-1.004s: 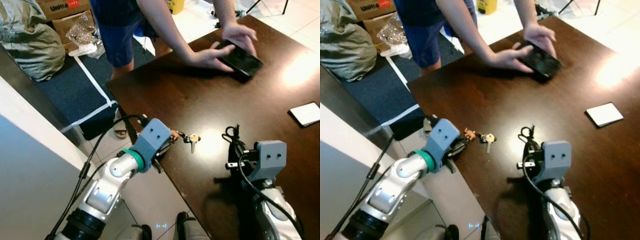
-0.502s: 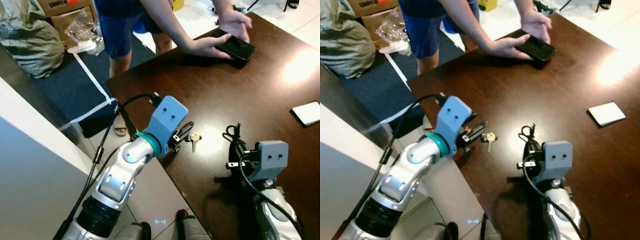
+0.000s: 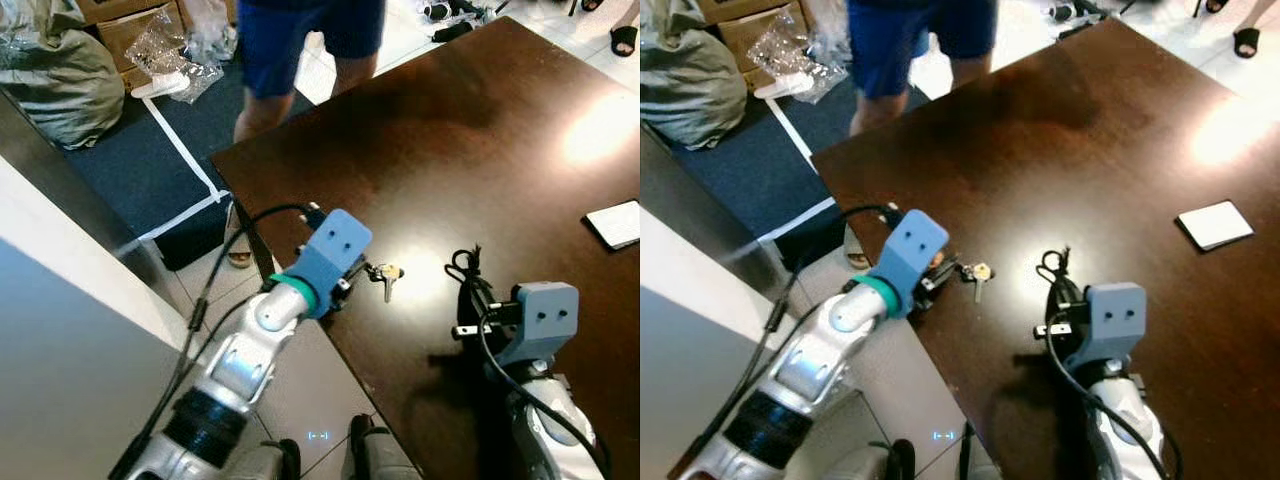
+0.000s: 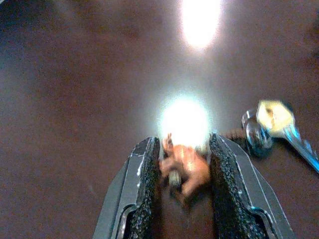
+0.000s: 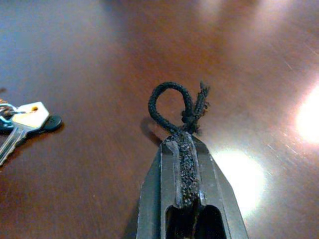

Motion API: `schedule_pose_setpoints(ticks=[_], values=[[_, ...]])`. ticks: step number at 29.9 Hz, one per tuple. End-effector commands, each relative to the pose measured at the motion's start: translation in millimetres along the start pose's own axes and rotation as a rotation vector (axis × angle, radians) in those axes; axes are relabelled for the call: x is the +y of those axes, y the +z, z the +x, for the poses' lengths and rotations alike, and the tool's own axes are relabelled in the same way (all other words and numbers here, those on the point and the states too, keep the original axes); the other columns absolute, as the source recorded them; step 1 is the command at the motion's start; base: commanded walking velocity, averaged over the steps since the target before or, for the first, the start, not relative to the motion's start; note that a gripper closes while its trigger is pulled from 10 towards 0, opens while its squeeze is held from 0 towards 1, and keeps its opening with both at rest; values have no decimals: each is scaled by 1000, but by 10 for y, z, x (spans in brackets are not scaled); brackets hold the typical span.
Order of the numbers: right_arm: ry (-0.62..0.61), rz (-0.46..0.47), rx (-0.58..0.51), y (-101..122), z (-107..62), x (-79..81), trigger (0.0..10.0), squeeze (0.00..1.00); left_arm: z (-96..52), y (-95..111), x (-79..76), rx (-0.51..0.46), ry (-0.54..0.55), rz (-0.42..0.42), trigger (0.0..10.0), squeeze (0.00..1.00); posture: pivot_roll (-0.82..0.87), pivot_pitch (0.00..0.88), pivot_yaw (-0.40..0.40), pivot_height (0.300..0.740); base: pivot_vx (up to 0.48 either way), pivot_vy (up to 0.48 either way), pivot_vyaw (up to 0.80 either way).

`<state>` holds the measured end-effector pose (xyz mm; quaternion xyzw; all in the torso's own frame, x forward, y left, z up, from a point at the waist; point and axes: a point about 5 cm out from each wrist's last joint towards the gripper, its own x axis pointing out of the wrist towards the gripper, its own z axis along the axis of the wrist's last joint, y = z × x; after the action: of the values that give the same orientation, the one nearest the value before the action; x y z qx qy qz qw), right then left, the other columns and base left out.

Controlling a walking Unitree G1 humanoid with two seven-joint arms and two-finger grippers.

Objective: Hang keys on a hook

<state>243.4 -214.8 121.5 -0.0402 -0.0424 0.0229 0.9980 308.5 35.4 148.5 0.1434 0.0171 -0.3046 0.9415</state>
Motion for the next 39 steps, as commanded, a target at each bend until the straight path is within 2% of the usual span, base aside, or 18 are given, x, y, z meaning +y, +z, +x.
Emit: schedule_pose_setpoints(ticks=[1, 6, 7, 12, 16, 22, 23, 26, 27, 28, 29, 30, 36, 37, 39], values=[[6, 19, 78, -161, -57, 37, 10000, 0, -47, -90, -22, 30, -23, -36, 10000, 1000, -88, 232, 159, 740, 0, 0, 0], [17, 22, 74, -159, -20, 62, 10000, 0, -49, -170, -42, 58, -25, -34, 10000, 1000, -81, 227, 154, 740, 0, 0, 0], [18, 22, 73, -157, -14, 65, 10000, 0, -45, -178, -54, 63, -29, -41, 10000, 0, -82, 226, 153, 740, 0, 0, 0], [21, 21, 72, -153, -8, 66, 10000, 0, -28, -166, -73, 62, -19, -56, 10000, 0, -82, 224, 151, 740, 0, 0, 0], [21, 21, 72, -154, -9, 68, 10000, 0, 53, -145, -49, 60, 50, -86, 10000, 0, -90, 221, 155, 740, 0, 0, 0], [17, 22, 72, -161, -26, 69, 10000, 0, 84, -179, -3, 70, 98, -88, 9765, 0, -95, 222, 159, 740, 0, 0, 0], [15, 23, 73, -163, -33, 66, 10000, 0, 78, -197, 13, 75, 103, -85, 5529, 0, -95, 222, 159, 740, 0, 0, 0], [14, 23, 73, -164, -36, 64, 10000, 0, 73, -208, 22, 79, 106, -84, 4980, 0, -95, 222, 159, 740, 0, 0, 0], [13, 23, 74, -164, -40, 61, 10000, 0, 60, -224, 30, 82, 106, -82, 2588, 0, -96, 221, 160, 740, 0, 0, 0], [12, 22, 74, -163, -41, 59, 10000, 0, 50, -236, 34, 85, 106, -81, 1882, 0, -96, 221, 160, 740, 0, 0, 0], [12, 22, 74, -164, -41, 58, 10000, 0, 37, -250, 36, 87, 105, -79, 118, 0, -95, 221, 159, 740, 0, 0, 0], [12, 22, 74, -165, -39, 58, 10000, 0, 25, -262, 36, 90, 104, -76, 0, 0, -93, 221, 158, 740, 0, 0, 0], [15, 23, 73, -164, -23, 58, 10000, 0, 7, -290, 38, 97, 108, -74, 0, 0, -90, 220, 154, 740, 0, 0, 0], [16, 22, 72, -162, -18, 58, 10000, 0, 0, -287, 44, 95, 112, -74, 9804, 0, -88, 220, 154, 740, 0, 0, 0], [17, 22, 71, -162, -15, 56, 10000, 0, -4, -282, 46, 90, 113, -75, 10000, 0, -88, 219, 152, 740, 0, 0, 0]])
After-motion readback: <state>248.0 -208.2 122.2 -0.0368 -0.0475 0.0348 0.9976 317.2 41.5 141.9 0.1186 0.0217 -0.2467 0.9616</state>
